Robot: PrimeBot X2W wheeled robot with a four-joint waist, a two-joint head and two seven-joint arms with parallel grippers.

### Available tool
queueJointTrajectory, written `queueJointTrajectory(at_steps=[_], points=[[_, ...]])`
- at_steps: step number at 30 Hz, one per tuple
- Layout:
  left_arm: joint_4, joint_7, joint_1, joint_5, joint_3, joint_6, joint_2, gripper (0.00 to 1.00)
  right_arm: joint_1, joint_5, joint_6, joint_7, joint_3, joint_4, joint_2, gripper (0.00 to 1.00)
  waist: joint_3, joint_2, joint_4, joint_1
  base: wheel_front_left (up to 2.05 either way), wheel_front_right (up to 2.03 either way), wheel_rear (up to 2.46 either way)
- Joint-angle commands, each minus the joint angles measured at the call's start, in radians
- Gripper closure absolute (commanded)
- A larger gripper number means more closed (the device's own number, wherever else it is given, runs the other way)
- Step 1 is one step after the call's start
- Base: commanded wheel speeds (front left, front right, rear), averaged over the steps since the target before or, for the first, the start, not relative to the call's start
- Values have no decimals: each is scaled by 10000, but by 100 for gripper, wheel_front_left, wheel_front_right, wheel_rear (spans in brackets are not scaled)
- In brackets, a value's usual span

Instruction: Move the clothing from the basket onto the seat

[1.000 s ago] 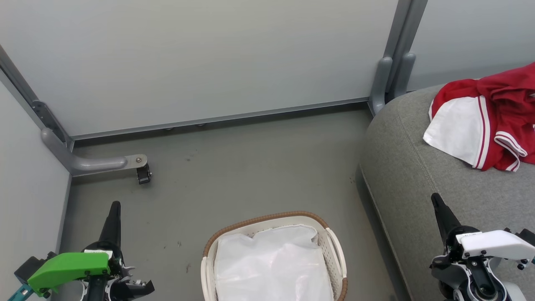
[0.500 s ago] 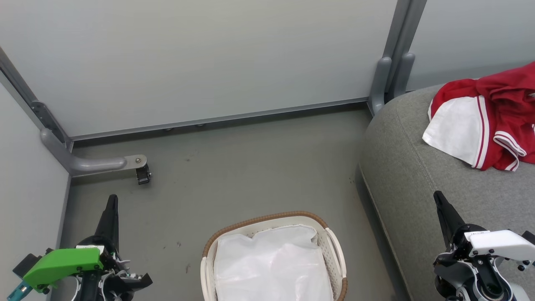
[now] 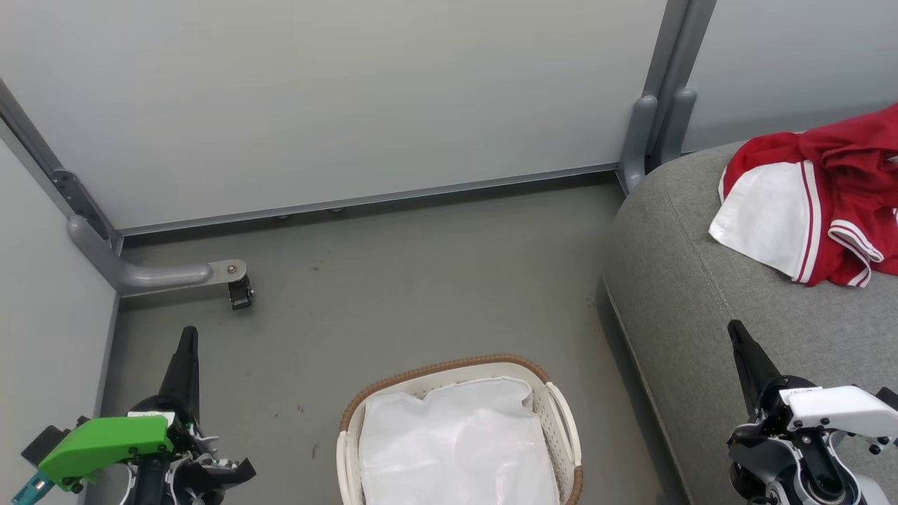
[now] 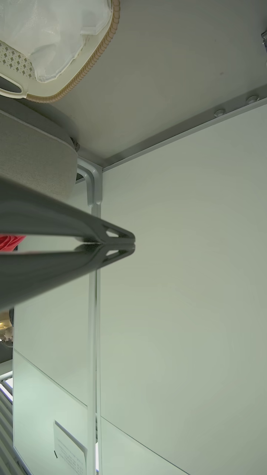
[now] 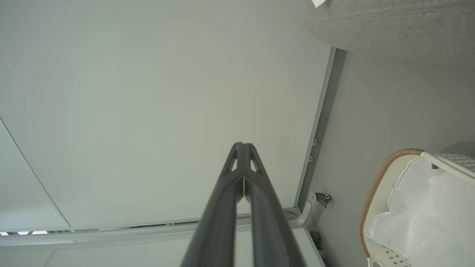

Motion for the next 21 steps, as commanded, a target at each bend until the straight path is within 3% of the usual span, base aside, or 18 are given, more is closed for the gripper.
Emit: queueJointTrajectory(at_steps=[1,21], points=[[-26,44,-108,-43,23,-63,51,100,-83,36,-1,33,-21,-34,-55,100,0,0,1,0,0,0,0],[-27,43,-108,-44,22,-64,51,100,-82,37,0,32,-20,-34,-55,100,0,0,1,0,0,0,0]])
